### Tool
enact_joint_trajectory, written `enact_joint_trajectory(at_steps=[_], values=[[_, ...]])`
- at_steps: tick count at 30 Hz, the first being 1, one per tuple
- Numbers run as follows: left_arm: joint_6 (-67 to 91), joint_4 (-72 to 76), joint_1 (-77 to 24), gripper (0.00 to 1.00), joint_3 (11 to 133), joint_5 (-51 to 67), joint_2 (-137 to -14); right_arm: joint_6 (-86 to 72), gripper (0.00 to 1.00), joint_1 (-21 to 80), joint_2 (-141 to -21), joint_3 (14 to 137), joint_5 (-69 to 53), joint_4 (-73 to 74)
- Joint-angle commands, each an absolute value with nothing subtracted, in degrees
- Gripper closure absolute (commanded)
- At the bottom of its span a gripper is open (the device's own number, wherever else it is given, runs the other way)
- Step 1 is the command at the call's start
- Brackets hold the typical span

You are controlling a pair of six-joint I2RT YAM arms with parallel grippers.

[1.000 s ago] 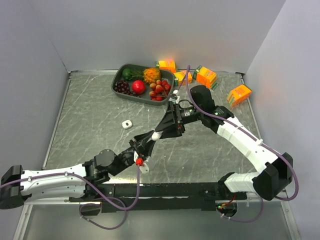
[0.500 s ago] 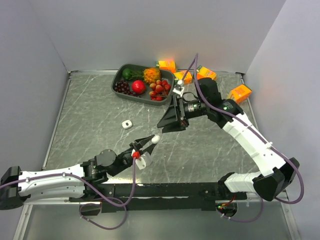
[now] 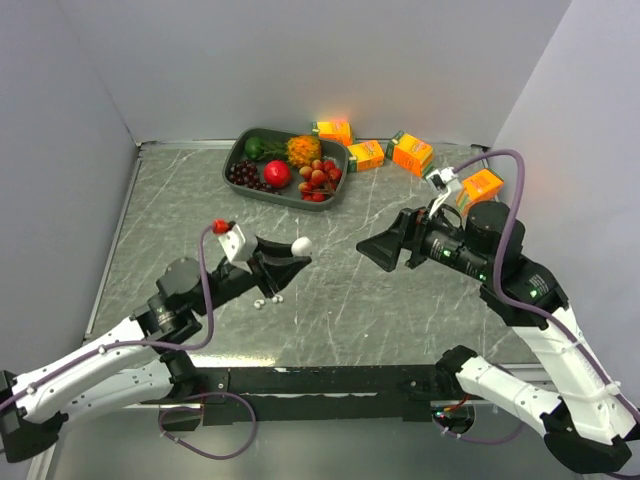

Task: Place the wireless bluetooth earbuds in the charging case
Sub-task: Adjust the earbud.

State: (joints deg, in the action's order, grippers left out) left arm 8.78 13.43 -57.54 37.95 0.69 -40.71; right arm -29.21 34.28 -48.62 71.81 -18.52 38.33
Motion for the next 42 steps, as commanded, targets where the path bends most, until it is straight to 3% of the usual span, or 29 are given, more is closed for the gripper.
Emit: enact_joint_trajectory(at_steps=[1,6,13,18,24,34,37,42], values=[[24.07,12.39,-50.9,0.99,43.67,24.22,-44.73,-23.12,0.0,34.8,-48.7,68.56,-17.92,31.56],[31.01,16.08,-43.43,0.99,46.66,47.14,-51.49,-24.17,0.01,34.72,-44.65,63.12,-24.33,21.82],[25.68,6.26,-40.61,0.99,55.53,60.81,-61.24,-21.45,0.01,34.72,-47.37,67.58,-31.63,27.67],[18.21,-4.02,-40.17,0.99,61.42,63.37,-66.26,-18.2,0.01,34.8,-51.67,72.24,-35.5,35.32],[18.81,-3.69,-40.17,0.99,63.36,64.86,-70.22,-17.49,0.17,34.72,-52.64,71.89,-37.26,34.98],[17.14,-6.68,-40.17,0.99,65.3,63.99,-71.8,-15.12,0.32,34.98,-57.12,73.48,-38.67,37.88],[17.4,-6.42,-40.17,0.99,65.39,63.63,-72.16,-16.52,0.28,34.98,-57.05,73.13,-38.85,36.83],[19.77,-6.33,-40.17,0.99,66.88,64.6,-74.61,-13.38,0.08,35.85,-53.19,70.93,-32.54,34.81]])
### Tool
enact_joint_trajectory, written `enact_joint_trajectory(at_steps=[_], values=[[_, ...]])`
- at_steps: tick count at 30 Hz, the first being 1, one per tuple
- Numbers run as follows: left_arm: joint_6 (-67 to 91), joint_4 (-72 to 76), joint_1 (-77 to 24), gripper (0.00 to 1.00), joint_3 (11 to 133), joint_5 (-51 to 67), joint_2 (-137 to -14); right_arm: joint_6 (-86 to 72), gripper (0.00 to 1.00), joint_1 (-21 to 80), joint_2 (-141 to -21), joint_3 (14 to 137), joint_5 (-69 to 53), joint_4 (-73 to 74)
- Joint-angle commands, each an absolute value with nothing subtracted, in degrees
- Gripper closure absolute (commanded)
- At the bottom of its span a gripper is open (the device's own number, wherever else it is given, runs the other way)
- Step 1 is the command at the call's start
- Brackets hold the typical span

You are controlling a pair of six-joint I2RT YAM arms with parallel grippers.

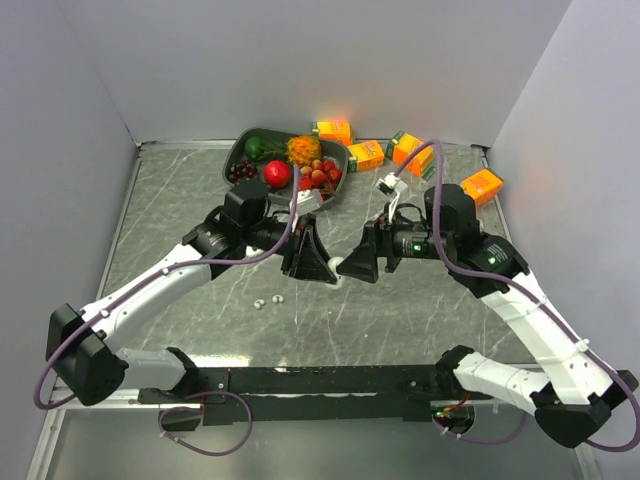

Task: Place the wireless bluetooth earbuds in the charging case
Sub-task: Adjust the earbud.

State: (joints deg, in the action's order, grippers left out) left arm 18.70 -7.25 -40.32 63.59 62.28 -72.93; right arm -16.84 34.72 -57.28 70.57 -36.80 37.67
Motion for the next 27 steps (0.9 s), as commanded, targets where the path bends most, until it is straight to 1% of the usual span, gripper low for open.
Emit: enact_joint_trajectory(at_steps=[1,2,4,6,7,10,11,13,14,15,17,18,20,21,24,25,27], values=[[21.43,-5.28,-40.17,0.99,66.8,65.47,-75.66,-11.62,0.06,37.69,-50.22,69.97,-25.3,34.2],[25.53,-3.45,-40.17,0.99,65.93,66.26,-76.28,-10.12,0.01,38.84,-48.27,66.48,-21.4,31.49],[29.51,-1.06,-40.08,0.99,65.13,65.92,-77.78,-7.48,0.01,40.51,-42.49,62.68,-12.88,28.05],[31.2,-1.49,-40.08,0.99,64.25,65.22,-78.66,-5.64,0.01,41.39,-38.61,57.85,-7.41,23.56],[32.16,-0.89,-39.99,0.99,63.64,64.61,-78.58,-4.84,0.01,42.44,-38.24,56.96,-1.64,23.47],[36.29,4.45,-38.85,0.99,59.86,63.72,-77.61,-2.73,0.0,43.24,-39.98,57.3,6.04,26.53],[38.56,5.79,-38.33,0.99,57.68,62.33,-77.09,-1.94,0.0,44.2,-40.51,57.74,11.2,27.24],[40.77,8.16,-36.14,0.99,55.47,61.61,-75.5,-0.53,0.0,45.69,-41.3,56.61,17.55,27.42],[42.87,9.74,-35.34,0.99,53.81,61.09,-75.24,1.73,0.0,47.27,-41.31,55.56,24.54,26.29],[44.02,10.71,-34.46,0.99,52.92,60.65,-74.89,2.37,0.0,48.16,-41.05,54.07,28.96,22.1],[46.05,11.86,-32.87,0.99,51.16,60.82,-74.88,5.69,0.0,49.13,-40.87,49.94,35.04,17.25],[45.88,11.0,-32.7,0.99,51.07,60.21,-74.8,6.84,0.0,49.39,-40.52,48.53,37.24,12.27],[44.13,8.02,-32.17,0.99,51.33,59.86,-74.45,6.6,0.0,49.4,-39.29,44.22,37.45,7.75],[43.25,6.52,-31.91,0.99,51.68,58.81,-73.92,6.59,0.0,49.22,-37.98,43.25,32.22,6.86],[41.22,3.09,-30.15,0.99,53.0,58.54,-72.43,9.66,0.01,49.22,-36.65,40.43,24.46,4.13],[40.44,2.03,-28.93,0.99,53.61,58.54,-72.07,10.71,0.01,49.31,-36.39,39.65,20.0,3.78],[39.03,-3.04,-27.08,0.99,54.58,57.83,-71.55,14.49,0.01,49.31,-36.04,38.5,15.31,-1.3]])
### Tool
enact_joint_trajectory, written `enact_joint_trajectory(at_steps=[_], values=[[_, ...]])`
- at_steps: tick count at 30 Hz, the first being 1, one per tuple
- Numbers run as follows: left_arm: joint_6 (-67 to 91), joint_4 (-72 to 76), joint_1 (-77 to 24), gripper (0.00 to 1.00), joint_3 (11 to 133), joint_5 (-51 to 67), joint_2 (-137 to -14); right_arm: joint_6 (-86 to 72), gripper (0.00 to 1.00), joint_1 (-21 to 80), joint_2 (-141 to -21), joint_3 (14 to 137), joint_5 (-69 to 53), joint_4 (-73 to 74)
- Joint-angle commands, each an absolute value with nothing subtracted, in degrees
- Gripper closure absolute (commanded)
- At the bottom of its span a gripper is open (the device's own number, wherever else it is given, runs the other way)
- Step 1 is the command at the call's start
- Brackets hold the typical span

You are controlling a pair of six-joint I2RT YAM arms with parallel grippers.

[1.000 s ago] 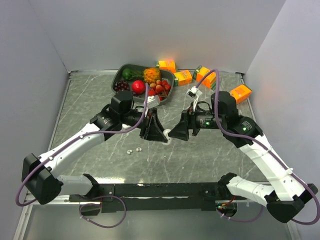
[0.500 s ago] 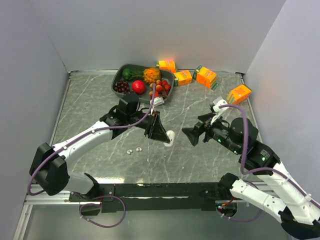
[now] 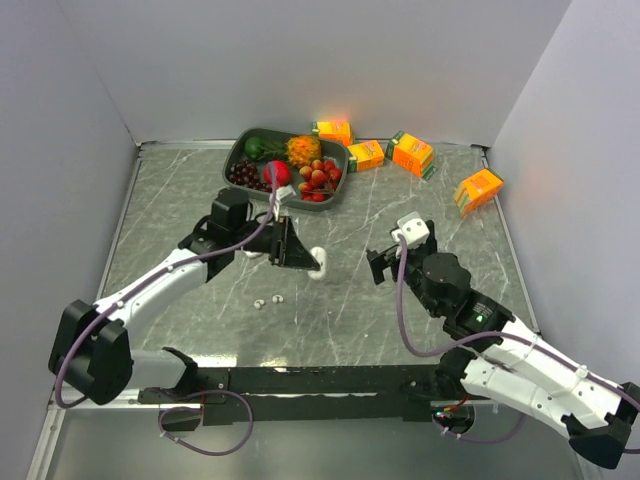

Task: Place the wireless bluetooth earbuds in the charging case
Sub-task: Adjust the earbud.

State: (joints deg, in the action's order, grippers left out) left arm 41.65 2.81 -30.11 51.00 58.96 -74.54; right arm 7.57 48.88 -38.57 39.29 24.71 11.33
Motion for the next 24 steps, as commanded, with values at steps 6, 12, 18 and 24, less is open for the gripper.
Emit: enact_joint_trajectory(at_steps=[6,12,18,24], values=[[41.21,-1.15,-20.66,0.99,53.44,60.37,-70.05,24.51,0.01,50.53,-39.01,37.16,1.16,-11.87],[37.88,-4.04,-20.39,0.99,59.4,64.59,-72.68,29.87,0.01,57.65,-44.47,39.55,-2.29,-9.23],[35.7,-4.56,-22.75,0.99,62.48,68.38,-73.83,38.21,0.01,63.54,-45.79,39.55,1.65,-9.05],[29.62,-12.92,-29.18,0.99,62.67,66.71,-72.43,42.79,0.01,68.28,-43.16,37.09,5.35,-10.99]])
